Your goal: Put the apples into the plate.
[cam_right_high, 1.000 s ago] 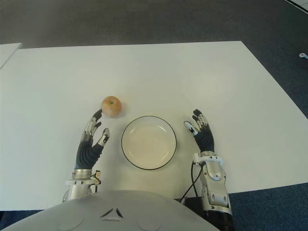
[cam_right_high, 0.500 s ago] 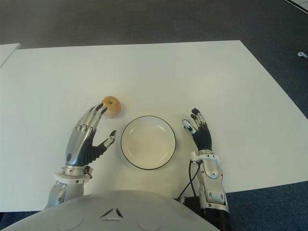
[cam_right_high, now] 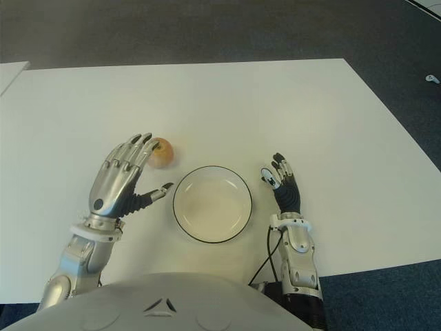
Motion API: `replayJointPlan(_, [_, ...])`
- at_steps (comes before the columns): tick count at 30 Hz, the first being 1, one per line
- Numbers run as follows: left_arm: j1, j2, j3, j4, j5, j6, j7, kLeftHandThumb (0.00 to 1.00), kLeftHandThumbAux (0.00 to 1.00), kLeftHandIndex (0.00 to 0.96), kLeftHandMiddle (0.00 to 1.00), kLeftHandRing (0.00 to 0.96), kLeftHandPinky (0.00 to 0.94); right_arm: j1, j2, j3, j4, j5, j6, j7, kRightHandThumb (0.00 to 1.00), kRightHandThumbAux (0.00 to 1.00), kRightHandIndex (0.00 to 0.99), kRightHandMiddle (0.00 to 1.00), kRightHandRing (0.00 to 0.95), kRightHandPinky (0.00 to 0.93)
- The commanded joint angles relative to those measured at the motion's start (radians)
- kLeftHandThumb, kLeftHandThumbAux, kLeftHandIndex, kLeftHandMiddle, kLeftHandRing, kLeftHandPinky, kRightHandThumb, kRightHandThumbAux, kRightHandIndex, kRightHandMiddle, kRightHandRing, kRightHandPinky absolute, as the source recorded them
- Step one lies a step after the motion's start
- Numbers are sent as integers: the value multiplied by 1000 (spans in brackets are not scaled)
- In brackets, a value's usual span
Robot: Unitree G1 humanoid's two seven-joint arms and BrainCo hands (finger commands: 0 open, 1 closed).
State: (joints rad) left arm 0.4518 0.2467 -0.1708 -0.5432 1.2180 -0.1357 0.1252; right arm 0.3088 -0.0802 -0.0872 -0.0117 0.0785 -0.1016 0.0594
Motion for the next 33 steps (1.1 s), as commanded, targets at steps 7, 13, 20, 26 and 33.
replayJointPlan(7, [-297, 152, 45, 175, -34, 28, -185, 135, 314, 0, 0, 0, 0, 18, 17, 4, 83, 2, 25, 4, 123, 479, 0, 0, 0, 57])
replayJointPlan(13, [-388, 226, 13, 305, -30, -2, -148, 163, 308, 9, 0, 0, 0, 16, 23, 2, 96, 6, 11, 5, 131, 467, 0, 0, 0, 53])
replayJointPlan(20, [-445, 254, -26, 383, -72, -21, -161, 179, 310, 33, 0, 0, 0, 20, 27, 3, 99, 3, -3, 6, 135, 468, 0, 0, 0, 53])
replayJointPlan(26, [-497, 271, -57, 449, -125, -34, -196, 200, 333, 30, 0, 0, 1, 26, 28, 7, 92, -6, -3, 1, 129, 474, 0, 0, 0, 57])
replayJointPlan(33, [-545, 277, -92, 547, -159, -50, -173, 208, 347, 37, 0, 0, 9, 34, 25, 10, 86, -19, -6, -5, 122, 467, 0, 0, 0, 40])
